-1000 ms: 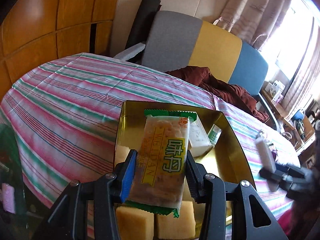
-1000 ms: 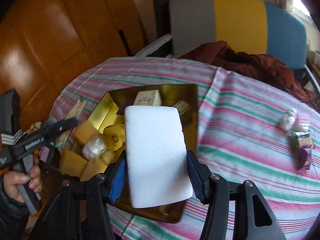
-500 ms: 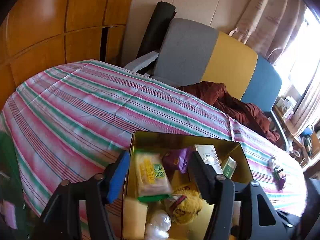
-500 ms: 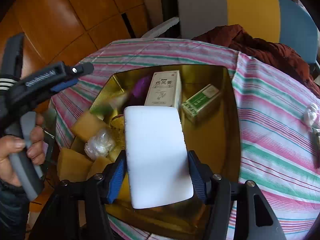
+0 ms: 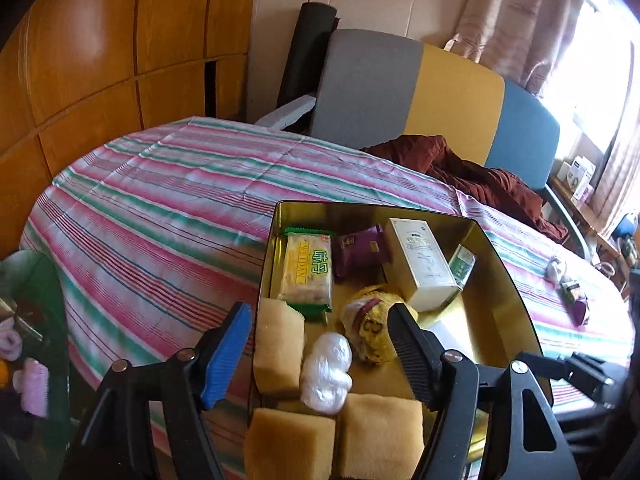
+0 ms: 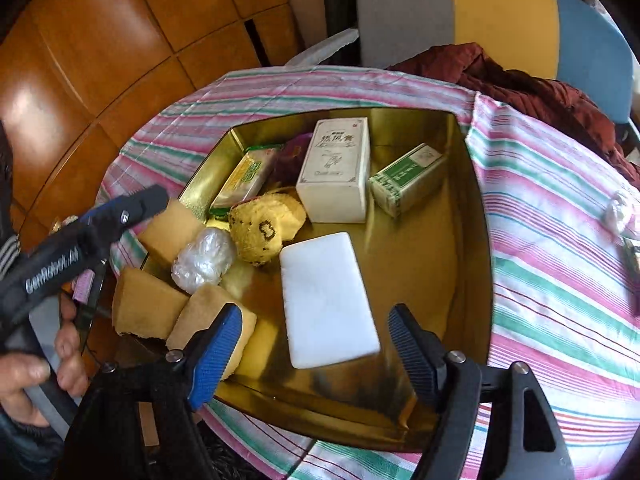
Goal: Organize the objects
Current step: 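Place the cracker packet and white foam block into the gold tray, opening both tools, then move both tools back toward the remaining packets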
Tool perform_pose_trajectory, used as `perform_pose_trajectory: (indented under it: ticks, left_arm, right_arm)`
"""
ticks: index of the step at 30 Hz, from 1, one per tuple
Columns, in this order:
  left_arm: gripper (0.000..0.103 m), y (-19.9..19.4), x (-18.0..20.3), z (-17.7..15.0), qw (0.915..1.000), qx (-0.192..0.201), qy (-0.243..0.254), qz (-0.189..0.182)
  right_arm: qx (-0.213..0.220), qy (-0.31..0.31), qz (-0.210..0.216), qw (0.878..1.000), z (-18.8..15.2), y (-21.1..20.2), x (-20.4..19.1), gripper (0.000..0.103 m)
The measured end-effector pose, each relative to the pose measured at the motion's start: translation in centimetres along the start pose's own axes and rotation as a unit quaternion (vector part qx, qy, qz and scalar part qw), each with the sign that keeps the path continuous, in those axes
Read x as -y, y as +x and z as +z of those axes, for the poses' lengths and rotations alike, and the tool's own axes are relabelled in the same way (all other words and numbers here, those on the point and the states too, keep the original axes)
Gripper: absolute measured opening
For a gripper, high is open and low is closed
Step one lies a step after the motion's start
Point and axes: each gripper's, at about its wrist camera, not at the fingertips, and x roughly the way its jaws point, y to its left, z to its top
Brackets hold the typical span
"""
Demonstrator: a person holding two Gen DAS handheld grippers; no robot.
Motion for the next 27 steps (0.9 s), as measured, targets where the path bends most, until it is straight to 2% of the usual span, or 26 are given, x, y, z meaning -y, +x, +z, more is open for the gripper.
perform_pose_trajectory:
  ticks: [5,15,27]
  left_arm:
    - [0.076,-1.2,1.2,-0.4,0.9997,0.014,0.021,0.005]
    - [0.076,-2.3,3.3,-1.2,0.9983,0.016,0.056,0.001]
    - [0.077,-2.4,6.2,-1.7,0.9951,0.010,0.098,-0.011]
  right_arm:
    - [0.024,0.000,-0.018,1.000,-0.2,-1.4,0.1,0.081]
    - [0.043,0.007,-0.040,0.998,-0.6,-2.8,1.0,0.082]
    - [0.059,0.063,-0.073,0.994,-0.8,-4.7,5.8,0.082]
